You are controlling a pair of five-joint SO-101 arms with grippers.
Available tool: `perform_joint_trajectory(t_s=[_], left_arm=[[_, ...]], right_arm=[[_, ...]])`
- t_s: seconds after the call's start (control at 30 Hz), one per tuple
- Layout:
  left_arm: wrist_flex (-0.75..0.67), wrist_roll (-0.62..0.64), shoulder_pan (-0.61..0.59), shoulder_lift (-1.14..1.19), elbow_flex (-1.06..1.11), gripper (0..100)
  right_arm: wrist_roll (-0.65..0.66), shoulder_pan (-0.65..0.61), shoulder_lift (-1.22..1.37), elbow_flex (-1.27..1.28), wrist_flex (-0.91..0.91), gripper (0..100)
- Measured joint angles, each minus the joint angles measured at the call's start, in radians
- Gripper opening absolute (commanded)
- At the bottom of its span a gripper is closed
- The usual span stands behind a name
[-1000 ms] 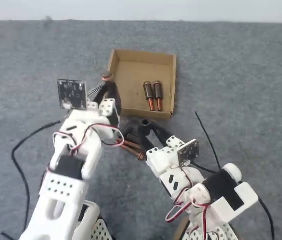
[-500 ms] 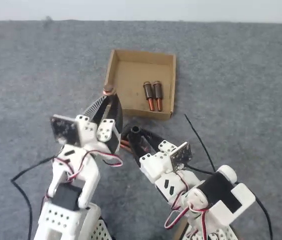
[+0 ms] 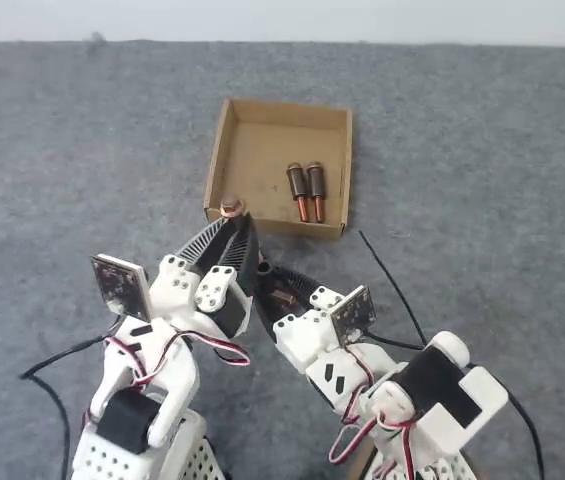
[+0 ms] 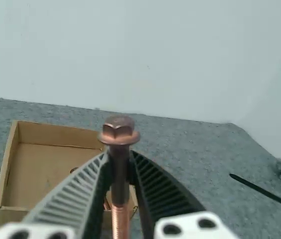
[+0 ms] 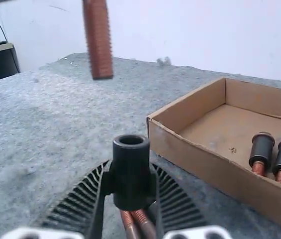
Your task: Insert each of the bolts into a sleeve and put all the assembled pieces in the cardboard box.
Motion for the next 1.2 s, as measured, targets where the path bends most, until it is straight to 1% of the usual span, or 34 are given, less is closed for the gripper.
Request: perform_joint_trajectory(t_s=[0.2, 0.33, 0.43, 0.7, 0.77, 0.9, 1.2], left_arm=[[0.0, 0.0, 0.0, 0.028, 0.037, 1], [-0.08, -0.011, 0.0, 0.075, 0.086, 1], [-0.101, -0.014, 0.0, 0.107, 0.089, 1], [-0.103, -0.014, 0.0, 0.118, 0.092, 1], [-0.106, -0.015, -0.002, 0.118, 0.121, 1], [-0.114, -0.063, 0.003, 0.12, 0.152, 1], [-0.114, -0.069, 0.005, 0.12, 0.167, 1]], right_arm=[[0.0, -0.003, 0.0, 0.0, 0.0, 0.7], [0.0, -0.005, 0.0, 0.0, 0.0, 0.7], [0.0, -0.005, 0.0, 0.0, 0.0, 0.7], [0.0, -0.005, 0.0, 0.0, 0.0, 0.7], [0.0, -0.005, 0.0, 0.0, 0.0, 0.7], [0.0, -0.006, 0.0, 0.0, 0.0, 0.7], [0.0, -0.006, 0.0, 0.0, 0.0, 0.7]])
